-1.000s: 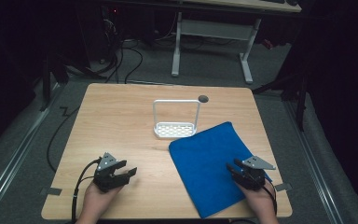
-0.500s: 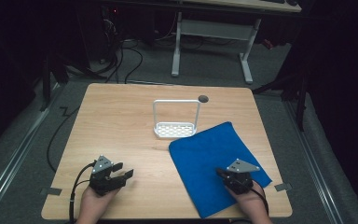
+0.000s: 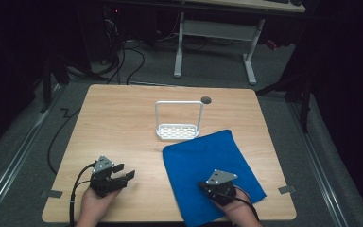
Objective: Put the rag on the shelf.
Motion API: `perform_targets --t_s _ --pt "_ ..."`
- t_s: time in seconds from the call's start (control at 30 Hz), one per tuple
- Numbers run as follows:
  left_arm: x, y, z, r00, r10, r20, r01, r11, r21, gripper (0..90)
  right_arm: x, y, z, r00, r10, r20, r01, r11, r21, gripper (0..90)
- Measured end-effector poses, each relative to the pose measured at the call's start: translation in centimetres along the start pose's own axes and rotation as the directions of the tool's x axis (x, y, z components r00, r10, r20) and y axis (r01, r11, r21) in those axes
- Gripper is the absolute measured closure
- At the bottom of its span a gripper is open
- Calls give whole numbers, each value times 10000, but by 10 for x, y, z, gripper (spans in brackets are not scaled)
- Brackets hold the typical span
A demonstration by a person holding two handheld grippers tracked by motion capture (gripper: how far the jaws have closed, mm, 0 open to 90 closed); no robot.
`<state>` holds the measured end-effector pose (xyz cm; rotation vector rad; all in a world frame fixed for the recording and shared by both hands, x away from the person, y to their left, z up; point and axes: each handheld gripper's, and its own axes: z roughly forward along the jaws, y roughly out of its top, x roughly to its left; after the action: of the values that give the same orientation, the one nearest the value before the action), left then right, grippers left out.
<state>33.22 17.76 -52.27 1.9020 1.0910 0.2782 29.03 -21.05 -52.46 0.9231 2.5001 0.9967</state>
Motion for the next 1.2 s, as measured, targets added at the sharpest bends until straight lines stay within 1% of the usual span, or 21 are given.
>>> perform_targets --t_s 0.1,0.13,0.17,0.27,0.37,0.4,0.43,0.47,0.5,0.6,0.67,0.7,0.73,0.8,0.87,0.9,1.03,1.1,1.13,1.17,1.2 --pt "-9 1 5 9995 74 297 -79 9999 150 423 17 6 5 9978 -401 -526 401 9992 -20 900" --pt "-9 1 5 9995 74 297 -79 9999 150 430 17 6 5 9978 -401 -526 401 9992 -20 900" --pt "-16 1 10 9982 192 567 -209 9994 288 434 25 10 7 9952 -712 -672 711 9975 -44 900" --pt "-31 2 18 9934 342 1098 -401 9978 521 456 23 14 2 9961 -675 -573 649 9969 -449 900" --pt "-54 2 28 9849 684 1591 -801 9944 684 475 7 11 -7 9998 -194 -95 187 9975 -677 900" --pt "-54 2 28 9849 684 1591 -801 9944 684 483 7 11 -7 9998 -194 -95 187 9975 -677 900" --pt "-69 3 34 9794 1061 1719 -1199 9902 719 496 -6 7 -13 9993 128 359 -100 9970 -766 900" --pt "-69 3 34 9794 1061 1719 -1199 9902 719 515 -6 7 -13 9993 128 359 -100 9970 -766 900" --pt "-81 4 40 9713 1208 2051 -1372 9882 680 536 -20 1 -20 9958 447 797 -380 9958 -832 900" --pt "-94 3 51 9577 1262 2586 -1537 9841 889 619 -39 -8 -28 9852 836 1496 -715 9938 -846 900" --pt "-102 1 58 9480 1441 2839 -1848 9752 1220 665 -51 -13 -32 9762 1076 1885 -940 9924 -795 900" --pt "-106 0 59 9441 1599 2884 -2019 9718 1221 679 -56 -16 -33 9712 1189 2065 -1053 9916 -755 900" --pt "-108 0 60 9425 1703 2875 -2131 9691 1244 687 -60 -19 -33 9657 1301 2249 -1170 9906 -705 900" --pt "-108 1 60 9420 1749 2863 -2200 9663 1334 697 -65 -24 -31 9604 1479 2363 -1399 9889 -506 900" --pt "-108 1 59 9423 1776 2837 -2225 9656 1346 704 -66 -25 -29 9605 1472 2362 -1425 9891 -367 900" --pt "-107 1 59 9424 1771 2837 -2217 9660 1332 714 -65 -27 -25 9624 1421 2314 -1440 9895 -85 900" --pt "-93 1 53 9522 1750 2503 -2126 9682 1318 718 -53 -26 -23 9729 1281 1926 -1298 9915 -38 900" --pt "-83 1 49 9598 1703 2231 -2031 9701 1332 720 -43 -25 -23 9792 1229 1614 -1247 9922 6 900" --pt "-83 1 49 9598 1703 2231 -2031 9701 1332 720 -43 -25 -23 9792 1229 1614 -1247 9922 6 900" --pt "-78 1 47 9643 1669 2054 -1966 9713 1337 719 -38 -24 -23 9821 1280 1380 -1292 9916 -4 900" --pt "-66 1 42 9726 1461 1810 -1715 9761 1332 719 -29 -22 -21 9888 1113 989 -1119 9937 5 899"
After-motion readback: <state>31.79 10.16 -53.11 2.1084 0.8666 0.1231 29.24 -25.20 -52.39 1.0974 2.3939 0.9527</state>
